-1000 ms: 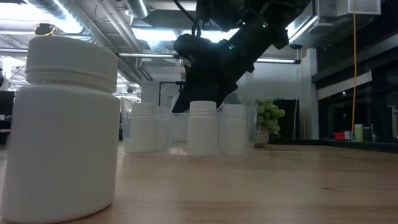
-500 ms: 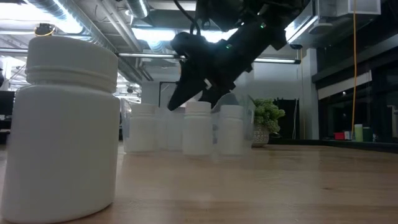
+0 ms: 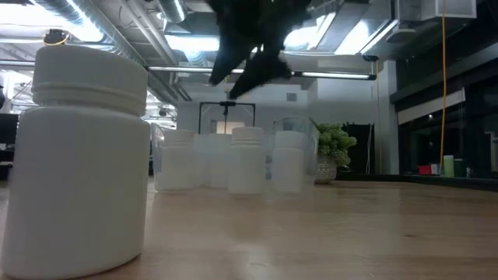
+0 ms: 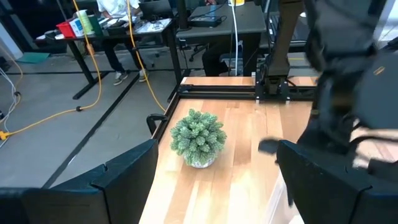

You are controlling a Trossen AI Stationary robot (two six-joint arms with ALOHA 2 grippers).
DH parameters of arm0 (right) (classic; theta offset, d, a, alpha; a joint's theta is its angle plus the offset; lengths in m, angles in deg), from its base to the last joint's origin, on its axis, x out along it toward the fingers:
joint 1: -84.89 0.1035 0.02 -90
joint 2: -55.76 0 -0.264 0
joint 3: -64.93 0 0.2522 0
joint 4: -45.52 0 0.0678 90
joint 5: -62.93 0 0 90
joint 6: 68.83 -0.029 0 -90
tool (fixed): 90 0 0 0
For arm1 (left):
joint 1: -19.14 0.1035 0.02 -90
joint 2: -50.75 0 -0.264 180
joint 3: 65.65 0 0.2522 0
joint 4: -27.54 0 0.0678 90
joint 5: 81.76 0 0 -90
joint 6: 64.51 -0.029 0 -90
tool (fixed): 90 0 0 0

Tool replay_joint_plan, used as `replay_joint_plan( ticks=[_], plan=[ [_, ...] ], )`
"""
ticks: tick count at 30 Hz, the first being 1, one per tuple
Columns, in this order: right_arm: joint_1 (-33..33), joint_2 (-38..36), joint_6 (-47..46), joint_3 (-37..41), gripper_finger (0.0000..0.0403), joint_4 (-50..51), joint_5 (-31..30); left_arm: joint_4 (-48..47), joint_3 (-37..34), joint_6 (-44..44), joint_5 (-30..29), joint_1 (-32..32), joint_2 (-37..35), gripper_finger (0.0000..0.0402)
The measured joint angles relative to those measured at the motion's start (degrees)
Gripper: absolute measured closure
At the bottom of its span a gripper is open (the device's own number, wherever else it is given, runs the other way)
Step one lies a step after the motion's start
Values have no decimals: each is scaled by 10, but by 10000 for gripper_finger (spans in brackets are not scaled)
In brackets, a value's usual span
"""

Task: Pick and place pill bottles into a basket
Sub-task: Put the white pill bottle into the transparent bin

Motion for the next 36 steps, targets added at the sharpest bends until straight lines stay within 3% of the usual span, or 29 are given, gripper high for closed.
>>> replay_joint_plan(
  ticks=[4,9,17,20,25,29,33,36],
  plan=[
    [20,0,30,-103,156,118,-48,-2,0,0,3,0,-2,77],
    [71,-1,34,-234,155,215,-56,-2,0,-2,3,0,-18,77],
    [188,-3,35,-376,155,255,-54,-1,0,5,3,0,-35,77],
    [215,-2,36,-383,155,279,-54,-2,0,35,8,-4,-36,77],
    [226,12,20,-354,155,312,-37,-17,0,102,108,-24,-35,77],
    [223,31,10,-334,155,320,-11,-20,0,159,114,-58,-35,77],
    [235,35,-101,-310,155,407,-33,-59,0,222,153,-116,-34,77],
    [263,35,-236,-301,162,551,-117,-63,-6,274,158,-197,-26,77]
  ],
)
